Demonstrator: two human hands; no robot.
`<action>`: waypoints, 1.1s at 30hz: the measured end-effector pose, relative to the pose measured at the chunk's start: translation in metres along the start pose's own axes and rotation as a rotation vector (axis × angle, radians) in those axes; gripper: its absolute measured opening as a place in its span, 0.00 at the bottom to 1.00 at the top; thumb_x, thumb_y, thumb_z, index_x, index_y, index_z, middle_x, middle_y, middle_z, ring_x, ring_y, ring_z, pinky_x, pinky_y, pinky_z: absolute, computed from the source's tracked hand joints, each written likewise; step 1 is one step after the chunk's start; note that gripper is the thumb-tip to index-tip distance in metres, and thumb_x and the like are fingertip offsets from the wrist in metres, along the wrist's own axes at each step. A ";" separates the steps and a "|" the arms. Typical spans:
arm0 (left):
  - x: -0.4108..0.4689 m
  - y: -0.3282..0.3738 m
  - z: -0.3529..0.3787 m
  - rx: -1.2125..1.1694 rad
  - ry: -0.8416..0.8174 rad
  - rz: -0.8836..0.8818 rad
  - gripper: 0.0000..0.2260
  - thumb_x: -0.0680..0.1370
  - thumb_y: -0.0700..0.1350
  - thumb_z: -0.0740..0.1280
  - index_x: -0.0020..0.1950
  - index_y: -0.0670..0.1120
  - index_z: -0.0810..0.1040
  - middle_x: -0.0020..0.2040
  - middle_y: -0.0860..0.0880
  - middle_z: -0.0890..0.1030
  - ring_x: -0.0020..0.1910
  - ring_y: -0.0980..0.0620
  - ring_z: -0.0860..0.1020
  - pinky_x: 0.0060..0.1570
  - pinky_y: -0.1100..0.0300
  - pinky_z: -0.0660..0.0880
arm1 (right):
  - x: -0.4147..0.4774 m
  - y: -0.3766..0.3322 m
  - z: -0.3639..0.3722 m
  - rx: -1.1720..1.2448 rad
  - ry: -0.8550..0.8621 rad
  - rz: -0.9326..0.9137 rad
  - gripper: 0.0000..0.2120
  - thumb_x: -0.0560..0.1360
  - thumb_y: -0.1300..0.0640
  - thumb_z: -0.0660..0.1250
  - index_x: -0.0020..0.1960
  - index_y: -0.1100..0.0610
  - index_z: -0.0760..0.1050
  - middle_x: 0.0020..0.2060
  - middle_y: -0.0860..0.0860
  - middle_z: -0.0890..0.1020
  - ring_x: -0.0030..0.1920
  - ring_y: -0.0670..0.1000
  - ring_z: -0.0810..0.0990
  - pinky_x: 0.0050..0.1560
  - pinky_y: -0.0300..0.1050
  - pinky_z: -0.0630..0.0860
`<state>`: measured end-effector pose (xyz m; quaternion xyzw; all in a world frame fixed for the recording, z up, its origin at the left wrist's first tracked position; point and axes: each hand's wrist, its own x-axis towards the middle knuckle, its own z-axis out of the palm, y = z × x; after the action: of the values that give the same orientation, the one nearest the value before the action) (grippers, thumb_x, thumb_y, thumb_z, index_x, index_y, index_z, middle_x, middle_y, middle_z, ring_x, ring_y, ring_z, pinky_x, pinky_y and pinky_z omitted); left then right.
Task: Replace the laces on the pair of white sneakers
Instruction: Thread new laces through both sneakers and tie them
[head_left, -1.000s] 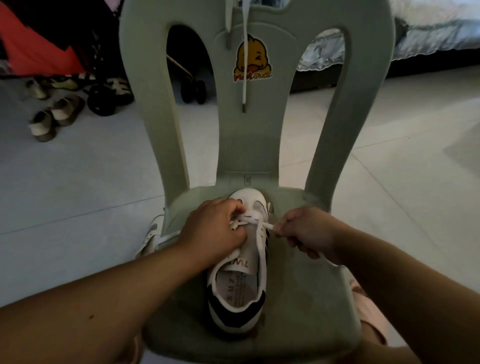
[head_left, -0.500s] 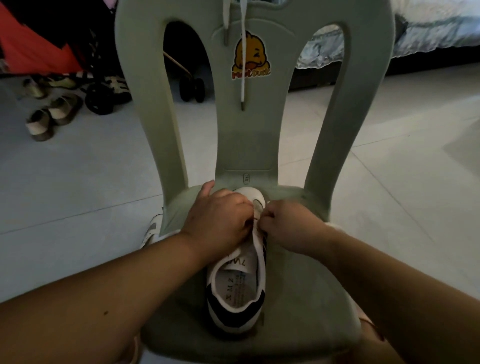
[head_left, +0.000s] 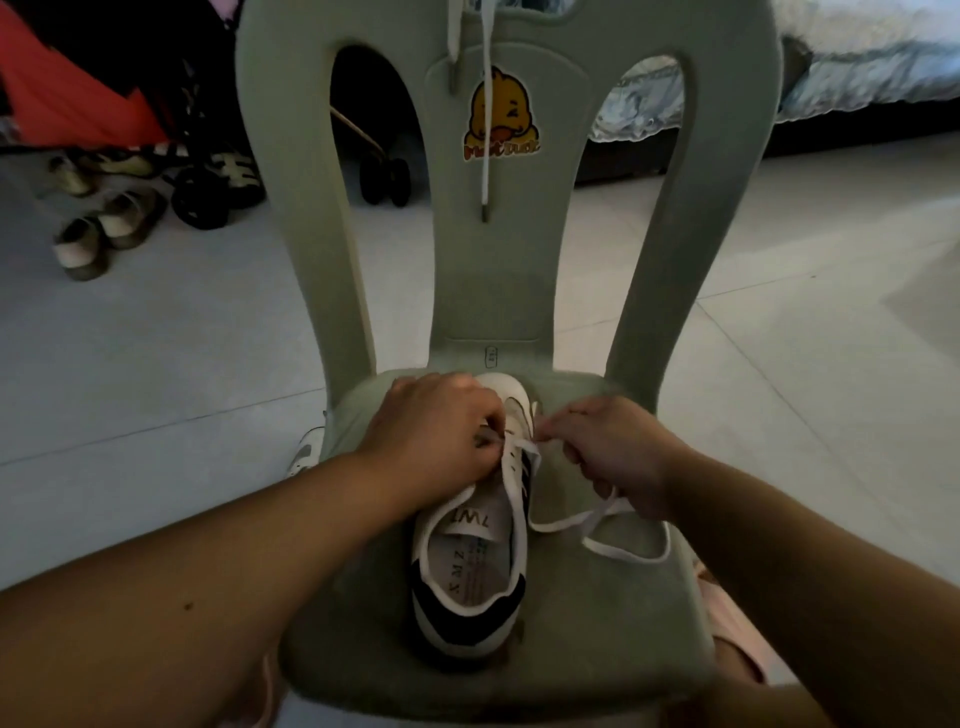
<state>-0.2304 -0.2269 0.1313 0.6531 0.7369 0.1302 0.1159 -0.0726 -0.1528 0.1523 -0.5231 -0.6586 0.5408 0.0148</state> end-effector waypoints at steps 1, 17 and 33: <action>-0.003 0.002 -0.004 -0.041 -0.019 -0.049 0.09 0.72 0.58 0.68 0.49 0.57 0.76 0.49 0.55 0.74 0.47 0.55 0.73 0.52 0.54 0.73 | -0.004 -0.001 -0.003 0.064 0.011 -0.007 0.12 0.80 0.55 0.59 0.48 0.59 0.79 0.30 0.51 0.71 0.27 0.47 0.64 0.26 0.40 0.62; -0.031 -0.004 -0.024 -0.371 -0.195 -0.427 0.08 0.75 0.47 0.67 0.53 0.52 0.78 0.49 0.53 0.79 0.49 0.54 0.77 0.49 0.58 0.75 | -0.026 -0.029 -0.008 0.155 0.096 -0.242 0.15 0.79 0.63 0.62 0.64 0.53 0.75 0.54 0.48 0.82 0.40 0.42 0.76 0.36 0.34 0.69; -0.035 -0.026 -0.015 -1.104 -0.301 -0.703 0.15 0.75 0.30 0.64 0.55 0.45 0.81 0.52 0.41 0.83 0.51 0.44 0.81 0.52 0.50 0.79 | 0.010 -0.024 0.050 -0.004 0.062 -0.168 0.15 0.73 0.63 0.69 0.59 0.52 0.79 0.45 0.48 0.85 0.41 0.44 0.81 0.50 0.39 0.79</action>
<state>-0.2560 -0.2652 0.1366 0.2304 0.7068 0.3498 0.5700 -0.1222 -0.1774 0.1436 -0.4825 -0.7006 0.5196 0.0795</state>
